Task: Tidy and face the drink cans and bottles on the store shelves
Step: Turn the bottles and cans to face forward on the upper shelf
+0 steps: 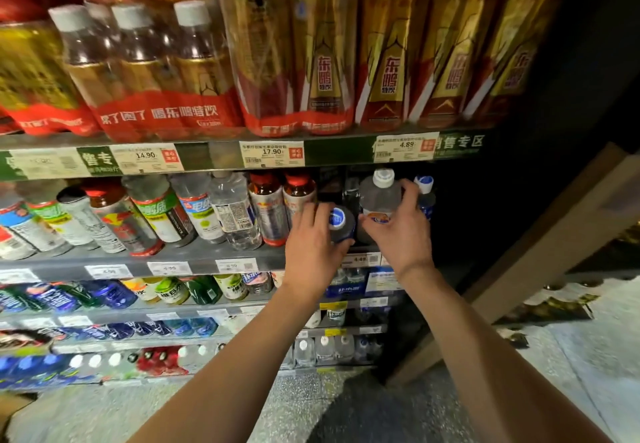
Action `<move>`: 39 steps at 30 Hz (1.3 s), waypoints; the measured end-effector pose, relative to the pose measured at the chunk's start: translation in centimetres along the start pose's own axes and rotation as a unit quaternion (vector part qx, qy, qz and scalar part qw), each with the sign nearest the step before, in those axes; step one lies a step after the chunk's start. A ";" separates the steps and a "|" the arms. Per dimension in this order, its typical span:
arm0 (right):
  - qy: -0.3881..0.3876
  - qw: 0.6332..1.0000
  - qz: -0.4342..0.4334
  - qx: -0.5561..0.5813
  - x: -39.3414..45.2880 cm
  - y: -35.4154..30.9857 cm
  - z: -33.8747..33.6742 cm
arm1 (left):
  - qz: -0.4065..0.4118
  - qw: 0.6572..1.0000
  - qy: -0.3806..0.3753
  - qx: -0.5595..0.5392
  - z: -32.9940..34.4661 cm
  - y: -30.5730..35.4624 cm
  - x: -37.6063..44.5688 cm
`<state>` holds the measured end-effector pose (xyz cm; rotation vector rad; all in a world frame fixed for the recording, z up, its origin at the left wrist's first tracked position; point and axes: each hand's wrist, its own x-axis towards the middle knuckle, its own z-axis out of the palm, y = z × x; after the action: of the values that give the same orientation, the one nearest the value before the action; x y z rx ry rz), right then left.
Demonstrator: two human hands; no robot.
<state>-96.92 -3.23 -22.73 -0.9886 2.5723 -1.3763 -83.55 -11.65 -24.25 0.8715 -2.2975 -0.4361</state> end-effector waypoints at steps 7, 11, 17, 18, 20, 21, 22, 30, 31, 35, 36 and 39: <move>-0.020 0.999 -0.010 0.038 0.5 -0.2 1.0 | -0.055 0.978 0.115 -0.165 -2.9 -1.1 -3.0; -0.047 0.997 -0.023 0.048 1.6 -1.2 2.2 | -0.101 0.962 0.138 -0.213 -5.6 -1.6 -3.7; -0.097 0.991 -0.041 0.078 2.1 -1.6 3.0 | -0.102 0.954 0.127 -0.254 -7.0 -1.2 -3.5; -0.106 0.989 -0.041 0.098 1.9 -1.2 2.7 | -0.099 0.953 0.123 -0.258 -6.9 -1.1 -3.5; -0.076 0.986 -0.033 0.143 1.1 0.0 1.8 | -0.095 0.951 0.112 -0.270 -6.8 -0.3 -3.7; -0.030 0.988 -0.032 0.151 0.5 0.7 1.3 | -0.091 0.952 0.106 -0.273 -6.6 0.2 -3.7; 0.026 0.989 -0.034 0.144 0.1 1.5 0.8 | -0.083 0.954 0.100 -0.270 -6.2 0.8 -3.7; 0.120 0.986 0.059 0.103 0.0 5.7 -1.0 | -0.092 0.967 0.029 -0.237 -0.3 6.0 -1.6; 0.100 0.985 0.074 0.120 0.3 6.1 -0.9 | -0.092 0.968 0.021 -0.233 0.3 6.6 -1.1; -0.008 0.977 0.112 0.184 1.3 6.8 -1.1 | -0.102 0.972 -0.015 -0.212 2.1 8.0 1.1; -0.015 0.976 0.109 0.185 1.4 6.9 -1.3 | -0.100 0.975 -0.019 -0.199 2.6 8.2 1.6; -0.009 0.972 0.100 0.211 1.4 7.0 -1.5 | -0.082 0.984 -0.031 -0.157 3.8 8.3 2.9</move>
<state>-102.11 -0.14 -26.89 -0.6501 2.1519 -1.7380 -91.67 -7.35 -21.64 0.8976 -2.1399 -0.8826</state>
